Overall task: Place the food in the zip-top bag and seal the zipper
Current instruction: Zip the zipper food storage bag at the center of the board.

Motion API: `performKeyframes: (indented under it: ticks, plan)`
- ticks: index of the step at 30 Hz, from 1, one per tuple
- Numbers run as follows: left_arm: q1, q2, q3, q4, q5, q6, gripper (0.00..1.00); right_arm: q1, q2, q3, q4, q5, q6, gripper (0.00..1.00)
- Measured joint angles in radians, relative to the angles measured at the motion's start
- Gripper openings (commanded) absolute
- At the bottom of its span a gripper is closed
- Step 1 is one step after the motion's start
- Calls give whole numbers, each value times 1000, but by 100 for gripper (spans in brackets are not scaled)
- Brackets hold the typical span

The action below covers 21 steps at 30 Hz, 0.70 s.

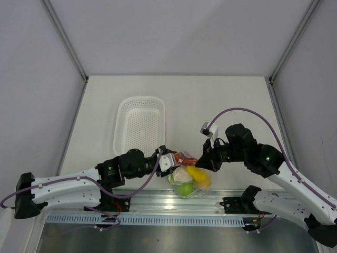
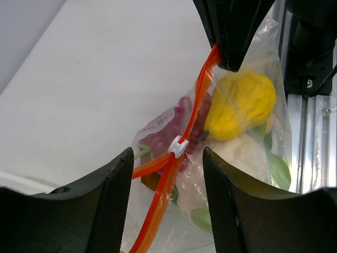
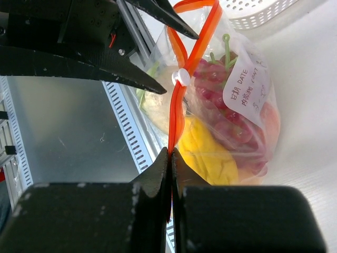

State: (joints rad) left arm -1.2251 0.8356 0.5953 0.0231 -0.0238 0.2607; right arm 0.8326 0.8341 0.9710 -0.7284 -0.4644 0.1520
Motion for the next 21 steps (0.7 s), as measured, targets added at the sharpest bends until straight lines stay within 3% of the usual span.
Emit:
performKeyframes:
  ticks: [5,21]
  plan:
    - [9,4,-1,23,14,58,40,-2,0,0,0,-8,-5,0]
    - [56,84,28,-18,216,110,43,-5,-4,0,-9,-16,-15,0]
